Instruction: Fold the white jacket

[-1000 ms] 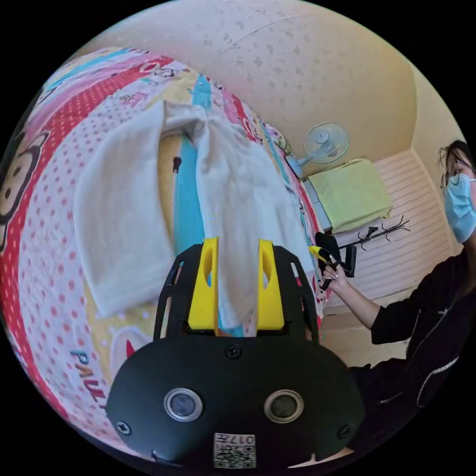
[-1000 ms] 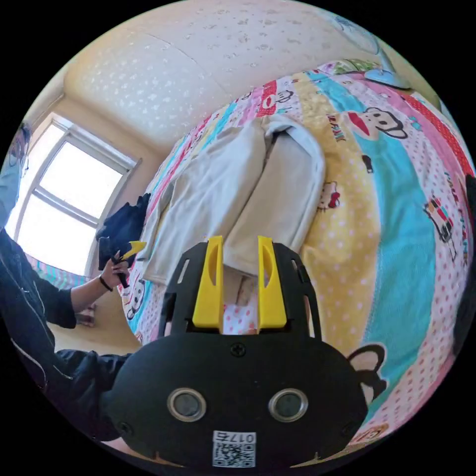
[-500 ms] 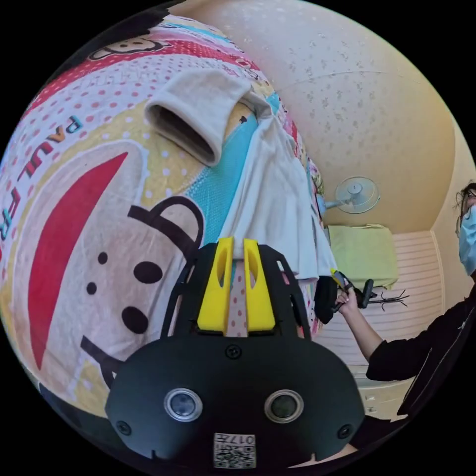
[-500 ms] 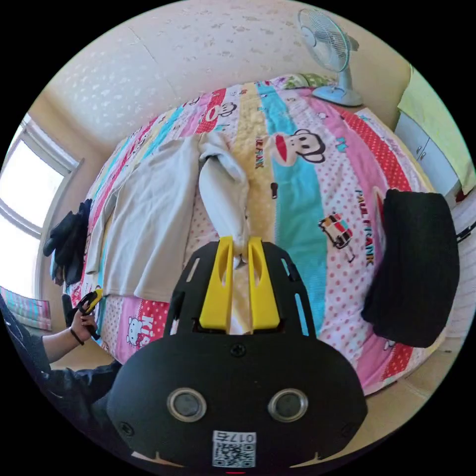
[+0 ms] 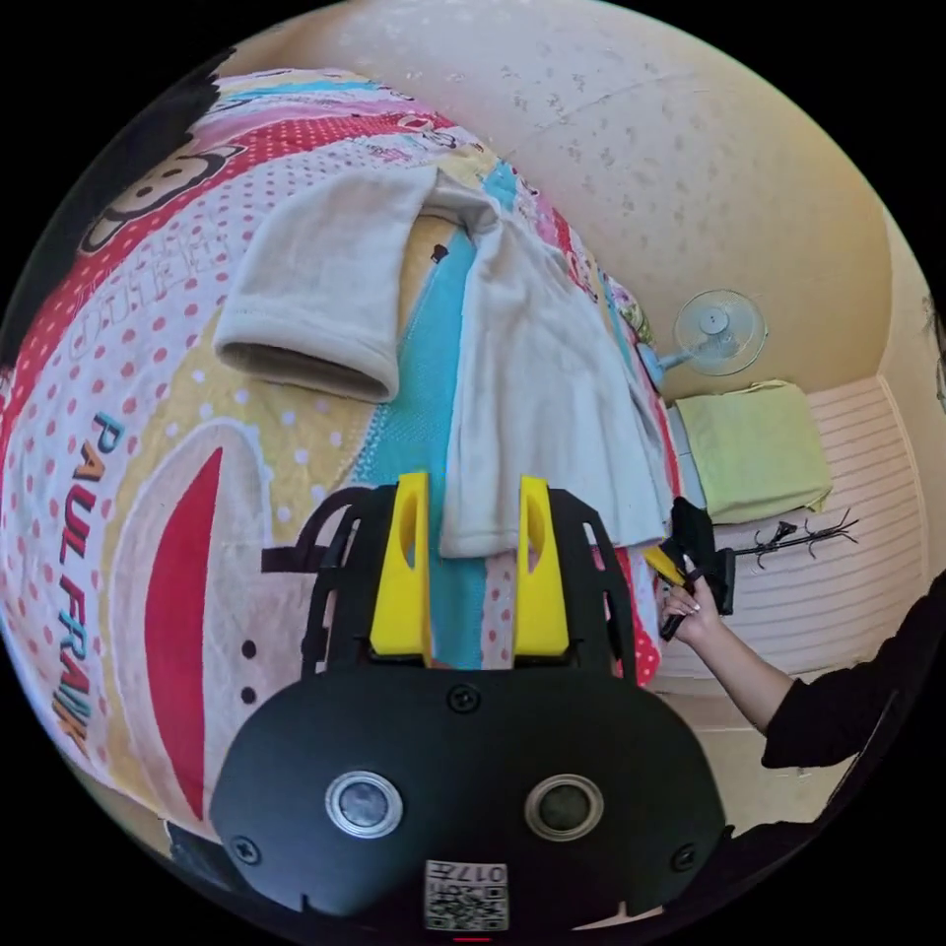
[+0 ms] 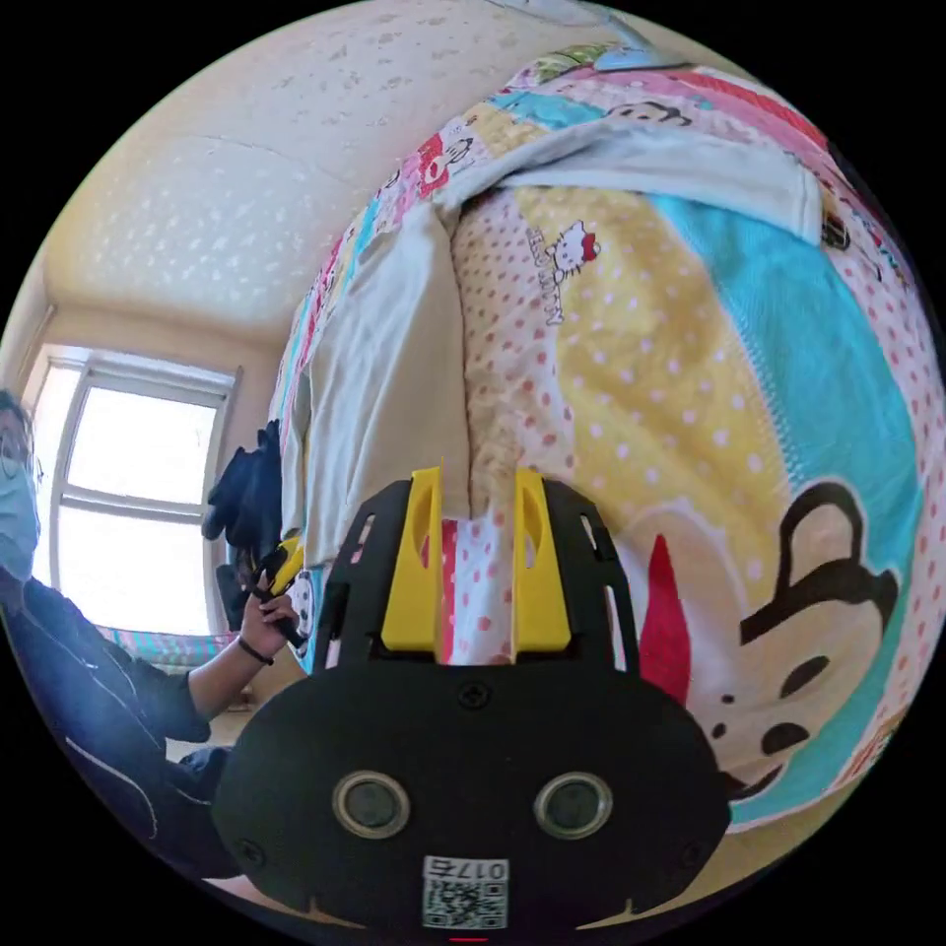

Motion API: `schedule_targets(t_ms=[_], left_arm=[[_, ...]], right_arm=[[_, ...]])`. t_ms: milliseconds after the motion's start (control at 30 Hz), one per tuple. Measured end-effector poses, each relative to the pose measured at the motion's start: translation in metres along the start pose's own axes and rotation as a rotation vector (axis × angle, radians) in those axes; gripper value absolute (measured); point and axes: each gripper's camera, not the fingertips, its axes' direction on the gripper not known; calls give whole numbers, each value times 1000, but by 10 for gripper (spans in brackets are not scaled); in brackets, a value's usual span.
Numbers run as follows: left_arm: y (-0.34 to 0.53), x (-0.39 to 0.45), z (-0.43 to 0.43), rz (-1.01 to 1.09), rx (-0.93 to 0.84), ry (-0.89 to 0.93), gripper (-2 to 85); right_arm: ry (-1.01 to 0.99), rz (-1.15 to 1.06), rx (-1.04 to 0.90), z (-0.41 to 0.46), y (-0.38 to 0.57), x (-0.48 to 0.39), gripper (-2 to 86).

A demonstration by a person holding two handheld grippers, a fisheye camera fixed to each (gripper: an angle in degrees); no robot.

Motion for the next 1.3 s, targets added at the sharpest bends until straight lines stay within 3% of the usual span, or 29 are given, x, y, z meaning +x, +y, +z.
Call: schedule_targets(t_ms=[100,200,267,400,667,833,1000,1100,1167,1300], left_arm=[[-4,-3,22,-33,-12,-115,92],[6,5,19,-44,16,-137,39],[-1,7,13,-49,-64,-32,34],[-26,12,-34,-36,-18,256,31],[-22,27,-129,40,-65,245,36],[-3,-20,-93,-67,-134,188,50],[-1,-47,-87,-108,-64,101,115],[-6,-47,-73,-38,-119,104,101],[-11,-50,-45,-73,-288,188,57],[-12,-35,-33,50,-265,220,36]], right_arm=[[-62,198,189,9,24,19,32],[-111,205,157,5,26,20,14],[-73,166,103,-7,17,11,8],[-86,135,6,-49,-8,-16,3],[27,70,146,-161,7,-49,20],[-137,82,32,-87,-6,-49,82],[56,-36,-101,3,-55,-77,107],[138,-5,-248,52,-81,-77,61],[115,4,-244,51,-86,-83,42],[-78,60,-217,10,-91,-99,30]])
